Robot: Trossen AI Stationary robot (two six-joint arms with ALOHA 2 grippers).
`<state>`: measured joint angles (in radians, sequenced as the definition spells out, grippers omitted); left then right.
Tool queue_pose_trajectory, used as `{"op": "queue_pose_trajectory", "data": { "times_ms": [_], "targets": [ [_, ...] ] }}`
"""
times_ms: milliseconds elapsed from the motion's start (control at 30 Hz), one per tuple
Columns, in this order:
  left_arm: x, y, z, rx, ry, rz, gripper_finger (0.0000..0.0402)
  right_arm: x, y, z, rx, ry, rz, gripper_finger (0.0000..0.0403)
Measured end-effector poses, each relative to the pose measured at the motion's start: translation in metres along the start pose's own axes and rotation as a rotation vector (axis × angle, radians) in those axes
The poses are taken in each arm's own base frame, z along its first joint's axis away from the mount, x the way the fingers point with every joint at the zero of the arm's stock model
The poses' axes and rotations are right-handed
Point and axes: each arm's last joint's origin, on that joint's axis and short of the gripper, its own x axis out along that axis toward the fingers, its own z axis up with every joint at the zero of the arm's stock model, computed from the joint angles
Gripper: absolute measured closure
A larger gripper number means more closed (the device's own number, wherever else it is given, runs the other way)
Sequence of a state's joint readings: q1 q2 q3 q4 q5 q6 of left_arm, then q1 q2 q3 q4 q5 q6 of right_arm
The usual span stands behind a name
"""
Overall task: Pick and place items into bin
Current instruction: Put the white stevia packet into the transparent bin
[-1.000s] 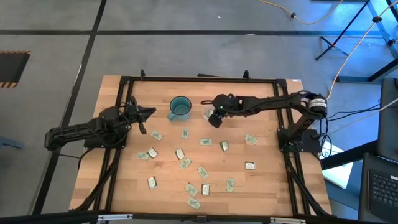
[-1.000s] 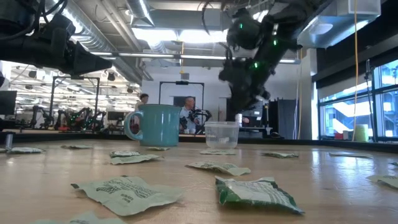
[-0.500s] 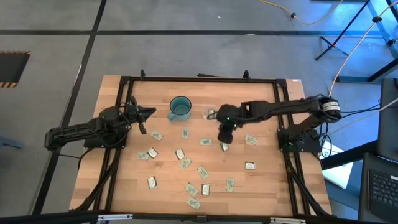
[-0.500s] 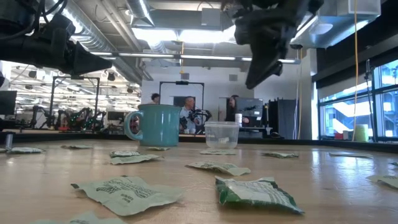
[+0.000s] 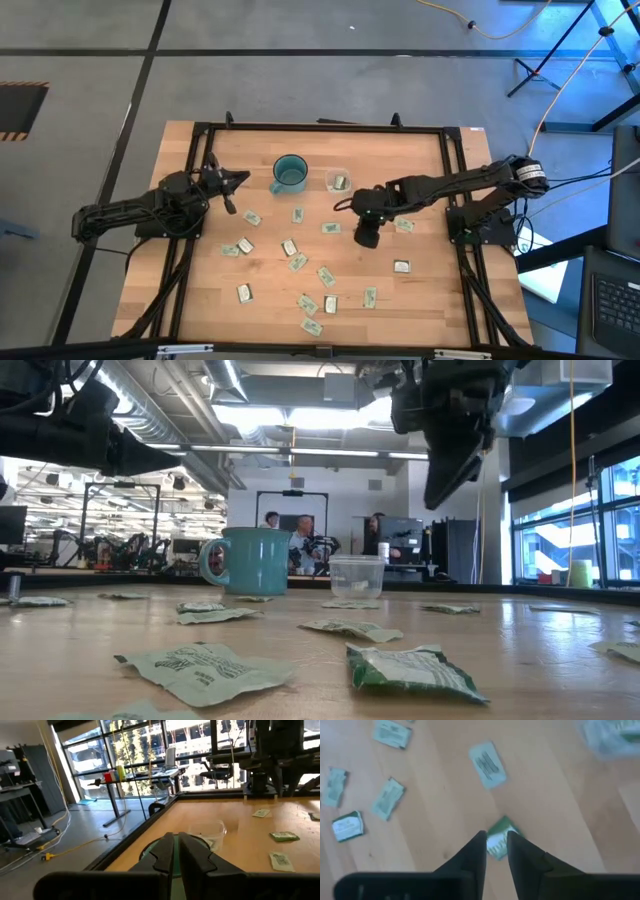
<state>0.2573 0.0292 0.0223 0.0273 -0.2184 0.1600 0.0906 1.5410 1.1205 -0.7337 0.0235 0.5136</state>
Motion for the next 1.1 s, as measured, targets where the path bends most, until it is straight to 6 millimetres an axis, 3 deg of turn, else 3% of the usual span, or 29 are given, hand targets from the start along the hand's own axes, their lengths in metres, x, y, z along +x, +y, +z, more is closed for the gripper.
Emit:
{"op": "queue_pose_trajectory", "data": {
  "times_ms": [133,333,700,1100],
  "targets": [
    [0.000,0.000,0.000,0.000,-0.001,-0.001,0.0382,0.000,-0.005,-0.007,0.060,0.055,-0.079,0.0283],
    [0.000,0.000,0.000,-0.016,0.000,-0.003,0.0382,-0.001,-0.006,-0.012,0.015,0.086,-0.139,0.0244],
    [0.000,0.000,-0.001,-0.039,0.012,-0.005,0.0382,-0.004,-0.020,-0.040,0.091,0.290,-0.281,0.0240],
    [0.000,0.000,-0.002,-0.038,0.018,-0.006,0.0382,0.015,-0.040,-0.067,0.143,0.380,-0.336,0.0240]
  ]
}}
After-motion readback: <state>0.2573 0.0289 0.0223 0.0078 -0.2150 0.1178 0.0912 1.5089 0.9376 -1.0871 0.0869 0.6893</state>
